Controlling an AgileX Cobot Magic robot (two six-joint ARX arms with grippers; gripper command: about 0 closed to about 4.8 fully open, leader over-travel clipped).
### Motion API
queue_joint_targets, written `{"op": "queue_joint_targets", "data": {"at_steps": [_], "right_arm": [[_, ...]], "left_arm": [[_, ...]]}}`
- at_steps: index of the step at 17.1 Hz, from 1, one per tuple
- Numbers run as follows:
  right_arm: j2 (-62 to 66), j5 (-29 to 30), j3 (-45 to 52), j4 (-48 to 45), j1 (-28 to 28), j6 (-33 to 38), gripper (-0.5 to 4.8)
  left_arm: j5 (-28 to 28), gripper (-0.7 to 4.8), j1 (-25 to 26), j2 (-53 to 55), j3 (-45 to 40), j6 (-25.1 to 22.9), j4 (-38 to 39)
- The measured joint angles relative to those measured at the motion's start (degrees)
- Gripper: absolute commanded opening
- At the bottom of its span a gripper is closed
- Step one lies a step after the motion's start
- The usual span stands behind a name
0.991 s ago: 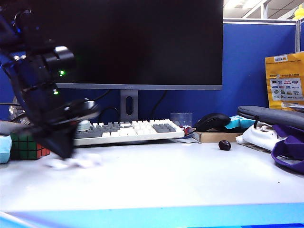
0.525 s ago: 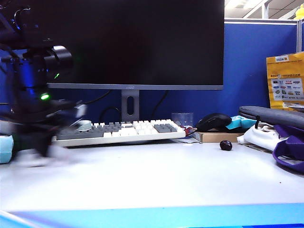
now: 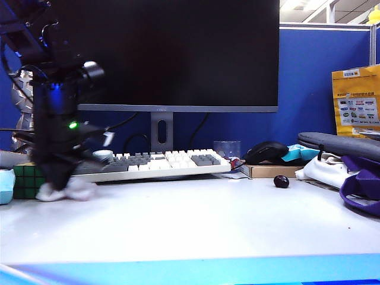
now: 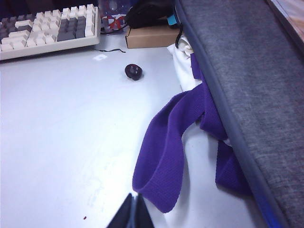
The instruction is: Use the wet wipes on the table to wipe the cherry juice off the table, then put the wipes back on the table.
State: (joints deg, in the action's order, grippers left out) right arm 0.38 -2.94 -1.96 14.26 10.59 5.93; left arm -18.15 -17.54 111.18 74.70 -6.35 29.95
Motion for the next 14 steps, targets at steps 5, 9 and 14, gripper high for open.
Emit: {"op": "queue_joint_targets", "data": {"at_steps": [5, 9, 14], "right_arm": [[-0.02, -0.02, 0.00, 0.00, 0.00, 0.00, 0.00], [-0.02, 0.00, 0.00, 0.00, 0.02, 0.00, 0.00], [-0.02, 0.00, 0.00, 0.00, 0.02, 0.00, 0.00]], "left_arm": [[10.95, -0.05, -0.09, 1.68, 0.61, -0.15, -7.61], [31.54, -0.05, 0.17, 5.35, 5.22, 4.24, -4.55], [55.67, -0.05, -3.30, 7.28, 8.72, 10.36, 1.57]]}}
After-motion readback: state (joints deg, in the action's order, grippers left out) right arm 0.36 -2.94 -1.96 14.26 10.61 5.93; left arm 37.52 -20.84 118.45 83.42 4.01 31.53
